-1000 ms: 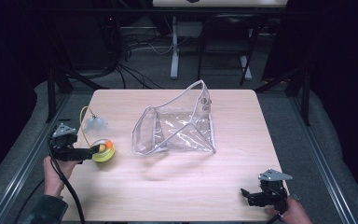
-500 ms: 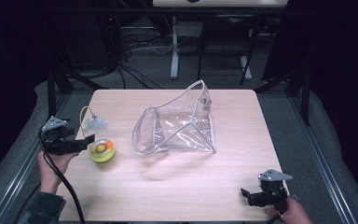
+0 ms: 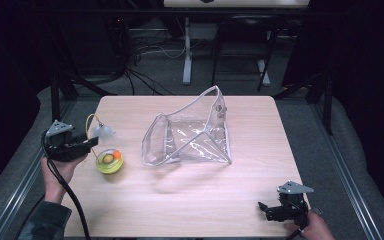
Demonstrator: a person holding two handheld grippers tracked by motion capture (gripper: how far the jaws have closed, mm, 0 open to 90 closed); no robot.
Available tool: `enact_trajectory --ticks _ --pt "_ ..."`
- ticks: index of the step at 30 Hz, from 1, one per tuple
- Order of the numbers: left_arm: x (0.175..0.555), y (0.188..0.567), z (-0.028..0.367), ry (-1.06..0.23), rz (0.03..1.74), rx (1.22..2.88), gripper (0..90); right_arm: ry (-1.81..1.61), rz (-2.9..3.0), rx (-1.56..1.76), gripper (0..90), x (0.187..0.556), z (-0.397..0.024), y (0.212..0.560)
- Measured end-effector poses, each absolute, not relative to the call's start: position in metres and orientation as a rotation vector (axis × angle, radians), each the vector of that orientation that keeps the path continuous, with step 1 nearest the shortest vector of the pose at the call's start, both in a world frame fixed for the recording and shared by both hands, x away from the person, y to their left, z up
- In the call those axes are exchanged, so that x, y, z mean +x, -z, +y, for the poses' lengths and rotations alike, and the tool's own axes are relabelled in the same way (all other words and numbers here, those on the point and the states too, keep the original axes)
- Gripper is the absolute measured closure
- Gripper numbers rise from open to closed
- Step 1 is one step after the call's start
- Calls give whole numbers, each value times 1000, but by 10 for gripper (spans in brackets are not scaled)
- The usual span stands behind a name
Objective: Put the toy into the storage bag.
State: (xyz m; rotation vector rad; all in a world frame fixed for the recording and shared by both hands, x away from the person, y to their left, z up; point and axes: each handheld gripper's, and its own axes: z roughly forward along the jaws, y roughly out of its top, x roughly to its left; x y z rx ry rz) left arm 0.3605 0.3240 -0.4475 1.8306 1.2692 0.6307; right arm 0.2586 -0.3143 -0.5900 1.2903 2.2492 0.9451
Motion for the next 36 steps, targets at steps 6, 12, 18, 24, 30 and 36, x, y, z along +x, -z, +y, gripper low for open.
enact_trajectory --ticks 6,12,18,24,30,36 --pt "360 444 323 -639 1253 1832 659 -945 2249 1290 0 259 -314 590" --pt "359 442 323 -647 1241 1841 752 -945 2249 1290 0 259 -314 590" --pt "357 440 323 -651 1227 1844 836 -945 2249 1291 0 259 -314 590" --pt "355 439 323 -650 1211 1847 873 -945 2249 1290 0 259 -314 590" --pt "355 437 318 -653 1187 1856 875 -945 2249 1291 0 259 -314 590" --pt "356 433 312 -645 1164 1882 877 -944 2250 1290 0 259 -314 590"
